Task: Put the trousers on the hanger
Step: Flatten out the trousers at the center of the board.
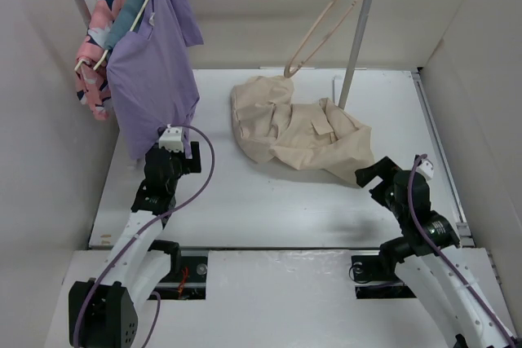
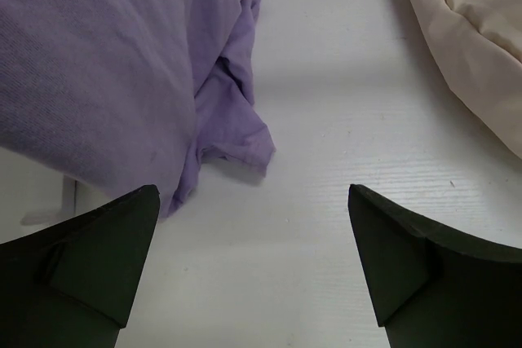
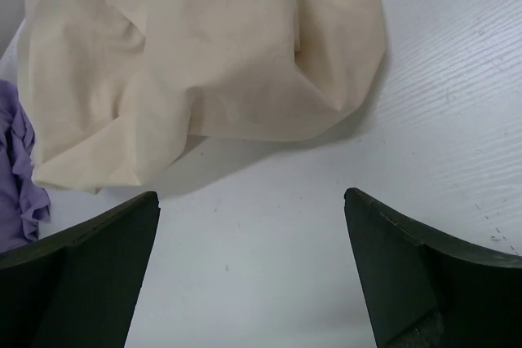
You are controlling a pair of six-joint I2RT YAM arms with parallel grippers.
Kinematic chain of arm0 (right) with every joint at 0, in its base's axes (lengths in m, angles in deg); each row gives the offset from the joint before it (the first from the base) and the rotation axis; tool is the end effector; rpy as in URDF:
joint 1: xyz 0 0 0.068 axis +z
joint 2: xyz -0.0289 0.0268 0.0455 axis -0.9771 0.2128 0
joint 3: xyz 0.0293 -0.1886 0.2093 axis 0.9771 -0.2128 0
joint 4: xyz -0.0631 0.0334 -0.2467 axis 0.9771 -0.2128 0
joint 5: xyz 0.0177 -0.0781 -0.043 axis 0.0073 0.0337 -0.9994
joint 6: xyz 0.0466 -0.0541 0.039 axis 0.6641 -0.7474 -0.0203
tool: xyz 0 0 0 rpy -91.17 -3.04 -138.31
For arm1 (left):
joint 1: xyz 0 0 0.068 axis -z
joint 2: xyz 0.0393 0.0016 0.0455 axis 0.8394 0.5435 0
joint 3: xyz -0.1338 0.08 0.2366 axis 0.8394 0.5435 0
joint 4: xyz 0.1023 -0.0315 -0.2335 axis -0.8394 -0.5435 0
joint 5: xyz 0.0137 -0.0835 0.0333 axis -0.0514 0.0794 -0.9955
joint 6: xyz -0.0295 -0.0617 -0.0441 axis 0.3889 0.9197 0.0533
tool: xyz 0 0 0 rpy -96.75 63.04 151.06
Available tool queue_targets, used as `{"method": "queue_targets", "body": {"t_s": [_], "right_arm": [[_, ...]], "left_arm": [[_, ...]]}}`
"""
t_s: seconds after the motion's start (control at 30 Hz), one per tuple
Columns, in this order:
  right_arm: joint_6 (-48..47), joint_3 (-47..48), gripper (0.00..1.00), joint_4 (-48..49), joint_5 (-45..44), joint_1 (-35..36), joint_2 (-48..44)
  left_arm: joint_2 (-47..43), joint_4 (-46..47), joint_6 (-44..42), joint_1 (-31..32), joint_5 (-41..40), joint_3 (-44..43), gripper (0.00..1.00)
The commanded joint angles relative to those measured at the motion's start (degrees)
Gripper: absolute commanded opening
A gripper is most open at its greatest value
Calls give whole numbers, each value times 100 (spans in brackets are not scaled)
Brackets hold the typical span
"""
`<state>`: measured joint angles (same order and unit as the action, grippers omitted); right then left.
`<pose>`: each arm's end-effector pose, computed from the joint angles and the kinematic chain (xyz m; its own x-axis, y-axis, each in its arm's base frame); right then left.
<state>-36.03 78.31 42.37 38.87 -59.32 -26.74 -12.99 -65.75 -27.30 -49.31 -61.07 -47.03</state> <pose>0.1220 0.0213 0.2306 -0.3853 0.6439 -0.6610 0.3057 0.7650 0.5669 0.2143 -0.0227 0.2390 -0.1872 0.1129 -0.9758 0.0605 0.9928 0.1033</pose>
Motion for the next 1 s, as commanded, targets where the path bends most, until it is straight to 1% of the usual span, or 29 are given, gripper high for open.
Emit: {"method": "queue_targets", "body": {"t_s": [0.0,0.07,0.13,0.2,0.23,0.27,0.37,0.4,0.43,0.47,0.5,0.53,0.6,0.63,0.7,0.73,0.77,0.83,0.87,0.9,0.97], "right_arm": [[49,119,100,145,-9,-20,15],[49,206,100,92,-70,-20,76],[-107,374,100,39,-71,-20,138],[-109,653,100,-30,-342,-20,200],[-109,821,100,-101,-456,-20,330],[-187,1031,100,-197,-579,-20,393],[-661,2024,100,-523,-1045,-20,709],[-811,2270,100,-584,-1264,-20,797],[-951,2690,100,-585,-1353,-20,885],[-1196,2877,100,-585,-1415,-20,1077],[-1312,3036,100,-585,-1415,-20,1175],[-1409,3281,100,-646,-1415,-20,1271],[-1699,3345,100,-646,-1248,-20,1535],[-1700,3345,100,-646,-1057,-20,1614],[-1753,2942,100,-384,-775,-20,1868],[-1700,2767,100,-217,-556,-20,1983],[-1622,2591,100,184,-75,-20,2106],[-1270,2098,100,643,376,50,2606],[-1165,1975,100,872,517,137,2791],[-1068,1800,100,1266,518,408,2993],[-988,1746,100,1619,370,726,3617]], "left_arm": [[16,119,174,-21,-98,-249,100],[17,-39,87,-21,129,-354,100],[17,-504,-88,-21,270,-601,100],[17,-707,-334,-21,594,-654,100],[17,-952,-536,-21,840,-706,100],[17,-1119,-1060,-21,1512,-707,100],[78,-1849,-1722,-21,2763,-927,100],[78,-1972,-2090,-21,3402,-988,100],[78,-2078,-2206,-21,3574,-988,100],[78,-2131,-2208,-21,3575,-988,96],[78,-2132,-2208,109,3506,-988,95],[131,-2236,-2443,172,3436,-1067,93],[131,-2492,-2699,365,3120,-1146,93],[131,-2553,-2813,418,3005,-1146,93],[131,-2623,-3085,532,2777,-1146,93],[131,-2624,-3086,585,2558,-1077,94],[131,-2624,-3147,681,2451,-1076,94],[184,-2624,-3078,760,2284,-1076,96],[253,-2624,-3078,813,2231,-1076,96],[254,-2624,-3008,814,2231,-1172,97],[254,-2712,-2929,814,2231,-1339,98]]}}
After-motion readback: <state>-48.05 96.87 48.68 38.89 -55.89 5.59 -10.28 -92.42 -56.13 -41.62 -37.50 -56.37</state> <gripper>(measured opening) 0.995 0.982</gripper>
